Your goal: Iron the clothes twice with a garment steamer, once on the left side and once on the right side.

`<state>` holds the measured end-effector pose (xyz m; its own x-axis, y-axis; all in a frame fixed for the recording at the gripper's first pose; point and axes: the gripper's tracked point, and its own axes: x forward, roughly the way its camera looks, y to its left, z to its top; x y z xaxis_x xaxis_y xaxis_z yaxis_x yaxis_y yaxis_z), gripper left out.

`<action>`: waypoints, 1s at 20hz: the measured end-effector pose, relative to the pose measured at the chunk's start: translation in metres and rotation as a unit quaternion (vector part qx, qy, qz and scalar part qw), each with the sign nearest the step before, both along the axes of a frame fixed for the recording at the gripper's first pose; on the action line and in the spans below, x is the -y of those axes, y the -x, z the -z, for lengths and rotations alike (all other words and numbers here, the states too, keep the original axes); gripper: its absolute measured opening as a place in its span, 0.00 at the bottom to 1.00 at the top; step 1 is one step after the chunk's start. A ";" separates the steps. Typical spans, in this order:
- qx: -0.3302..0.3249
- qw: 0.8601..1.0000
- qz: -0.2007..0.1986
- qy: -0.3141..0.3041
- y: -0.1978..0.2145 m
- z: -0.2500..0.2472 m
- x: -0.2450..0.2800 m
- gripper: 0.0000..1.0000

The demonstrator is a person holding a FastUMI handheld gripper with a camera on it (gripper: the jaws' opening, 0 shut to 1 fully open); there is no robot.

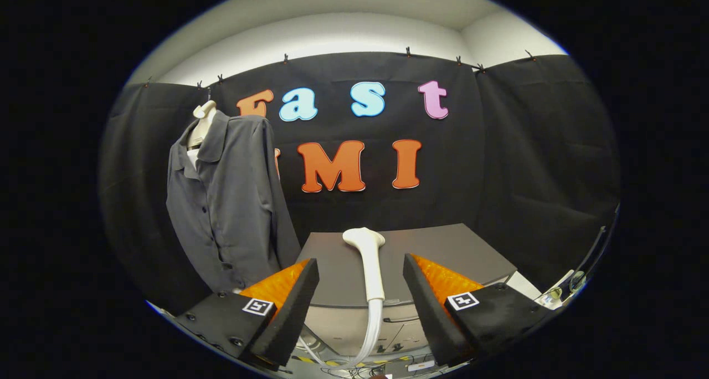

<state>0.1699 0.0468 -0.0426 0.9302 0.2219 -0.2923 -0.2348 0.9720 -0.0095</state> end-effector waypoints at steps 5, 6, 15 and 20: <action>-0.054 0.998 0.010 0.011 -0.070 0.018 -0.001 0.98; -0.065 0.998 0.013 0.014 -0.083 0.023 0.000 0.99; -0.152 0.988 0.000 0.034 -0.167 0.075 -0.007 0.99; -0.200 0.979 -0.009 0.029 -0.200 0.106 -0.007 0.97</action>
